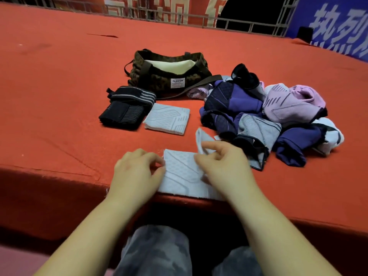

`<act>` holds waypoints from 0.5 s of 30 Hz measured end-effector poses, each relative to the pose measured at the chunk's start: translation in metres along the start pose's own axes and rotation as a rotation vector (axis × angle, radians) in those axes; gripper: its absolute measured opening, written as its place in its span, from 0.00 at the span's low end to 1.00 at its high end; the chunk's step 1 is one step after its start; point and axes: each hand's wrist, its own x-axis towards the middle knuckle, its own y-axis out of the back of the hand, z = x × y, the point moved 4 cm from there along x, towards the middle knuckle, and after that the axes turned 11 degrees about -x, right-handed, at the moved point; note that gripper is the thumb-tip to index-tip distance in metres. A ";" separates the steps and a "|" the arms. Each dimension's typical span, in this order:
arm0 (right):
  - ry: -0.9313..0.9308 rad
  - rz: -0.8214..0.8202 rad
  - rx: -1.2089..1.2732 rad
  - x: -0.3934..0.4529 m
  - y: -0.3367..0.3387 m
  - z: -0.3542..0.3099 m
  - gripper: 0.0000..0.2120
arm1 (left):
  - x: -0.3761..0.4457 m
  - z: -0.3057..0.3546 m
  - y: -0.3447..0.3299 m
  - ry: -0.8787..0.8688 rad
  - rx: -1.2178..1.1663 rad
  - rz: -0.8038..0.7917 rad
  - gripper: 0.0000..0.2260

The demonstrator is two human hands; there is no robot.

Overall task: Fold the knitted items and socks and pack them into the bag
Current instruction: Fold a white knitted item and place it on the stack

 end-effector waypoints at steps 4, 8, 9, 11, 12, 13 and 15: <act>0.119 -0.077 -0.234 -0.007 -0.042 -0.012 0.19 | 0.005 -0.017 0.000 0.071 -0.189 -0.089 0.02; 0.179 -0.099 -0.324 -0.012 -0.056 -0.016 0.20 | 0.010 -0.025 -0.004 0.097 -0.229 -0.123 0.06; 0.184 -0.097 -0.338 -0.013 -0.058 -0.015 0.20 | 0.010 -0.025 -0.004 0.108 -0.245 -0.128 0.07; 0.198 -0.107 -0.395 -0.013 -0.059 -0.015 0.19 | 0.011 -0.025 -0.003 0.135 -0.276 -0.145 0.11; 0.208 -0.126 -0.416 -0.014 -0.059 -0.016 0.18 | 0.011 -0.025 -0.003 0.145 -0.290 -0.148 0.15; 0.220 -0.152 -0.417 -0.014 -0.058 -0.016 0.17 | 0.010 -0.024 -0.004 0.153 -0.304 -0.146 0.18; 0.246 -0.210 -0.376 -0.014 -0.053 -0.017 0.17 | 0.010 -0.023 -0.004 0.163 -0.321 -0.131 0.20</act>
